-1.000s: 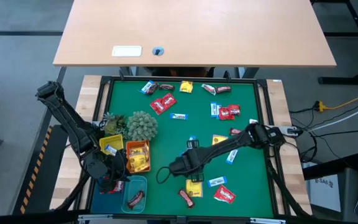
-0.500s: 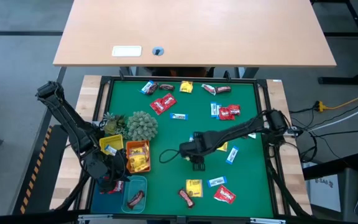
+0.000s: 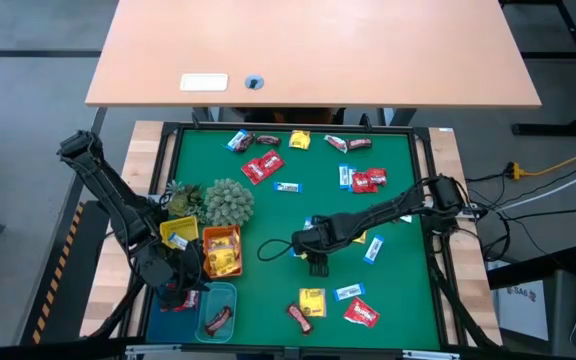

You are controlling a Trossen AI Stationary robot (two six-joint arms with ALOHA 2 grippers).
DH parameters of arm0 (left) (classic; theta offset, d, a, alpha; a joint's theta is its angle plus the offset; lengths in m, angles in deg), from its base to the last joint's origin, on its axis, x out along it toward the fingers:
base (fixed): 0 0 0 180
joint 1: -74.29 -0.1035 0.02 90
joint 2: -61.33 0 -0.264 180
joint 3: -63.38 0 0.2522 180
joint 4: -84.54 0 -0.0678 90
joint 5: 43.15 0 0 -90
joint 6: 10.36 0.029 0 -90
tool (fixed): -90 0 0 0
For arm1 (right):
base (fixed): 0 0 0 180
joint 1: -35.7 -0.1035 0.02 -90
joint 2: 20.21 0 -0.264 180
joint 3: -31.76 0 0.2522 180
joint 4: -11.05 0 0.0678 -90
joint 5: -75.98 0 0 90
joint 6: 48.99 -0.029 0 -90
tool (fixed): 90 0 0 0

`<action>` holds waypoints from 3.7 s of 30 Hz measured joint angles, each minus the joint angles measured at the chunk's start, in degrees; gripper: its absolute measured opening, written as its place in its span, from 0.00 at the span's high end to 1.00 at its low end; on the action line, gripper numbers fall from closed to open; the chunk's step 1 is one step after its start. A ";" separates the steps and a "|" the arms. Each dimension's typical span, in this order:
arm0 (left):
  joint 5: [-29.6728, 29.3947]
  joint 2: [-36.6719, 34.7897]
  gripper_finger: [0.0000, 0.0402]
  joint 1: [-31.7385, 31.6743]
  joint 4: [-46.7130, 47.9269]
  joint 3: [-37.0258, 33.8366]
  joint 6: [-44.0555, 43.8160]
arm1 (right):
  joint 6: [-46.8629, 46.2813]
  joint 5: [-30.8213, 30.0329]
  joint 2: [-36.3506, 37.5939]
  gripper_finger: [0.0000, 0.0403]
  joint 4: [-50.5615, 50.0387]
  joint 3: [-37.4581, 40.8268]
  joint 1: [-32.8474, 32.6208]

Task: Sort candy
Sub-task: Put the white chocolate into the yellow basket

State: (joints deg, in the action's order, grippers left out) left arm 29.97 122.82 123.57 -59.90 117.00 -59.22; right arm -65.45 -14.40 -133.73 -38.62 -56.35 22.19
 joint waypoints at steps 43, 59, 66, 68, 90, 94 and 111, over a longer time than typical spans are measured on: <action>-21.52 0.00 0.74 -1.74 -11.93 0.00 36.84 | 0.20 11.32 0.07 0.72 9.97 -16.04 0.00; -20.69 0.00 0.74 -4.81 -18.22 0.00 54.96 | -7.76 16.58 0.22 0.72 20.13 -21.81 0.04; -20.69 0.00 0.74 -4.81 -19.10 0.00 56.92 | -7.96 16.57 0.22 0.72 19.97 -21.79 0.04; -20.69 0.00 0.74 -4.81 -19.13 0.00 56.96 | -8.02 16.57 0.21 0.72 20.21 -21.79 0.04; -16.44 0.00 0.74 -7.56 -22.05 0.00 57.09 | -14.80 16.52 0.22 0.72 25.92 -21.77 0.04; -15.03 0.00 0.74 -8.17 -22.29 0.00 57.11 | -14.79 16.52 0.22 0.72 25.93 -21.77 0.04; -14.47 0.04 0.93 -8.13 -22.10 0.00 57.11 | -14.78 15.87 0.22 0.72 25.84 -21.77 0.04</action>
State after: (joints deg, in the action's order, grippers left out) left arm 15.50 122.86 115.44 -81.99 117.00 -2.11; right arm -80.23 1.47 -133.51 -12.78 -78.12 22.23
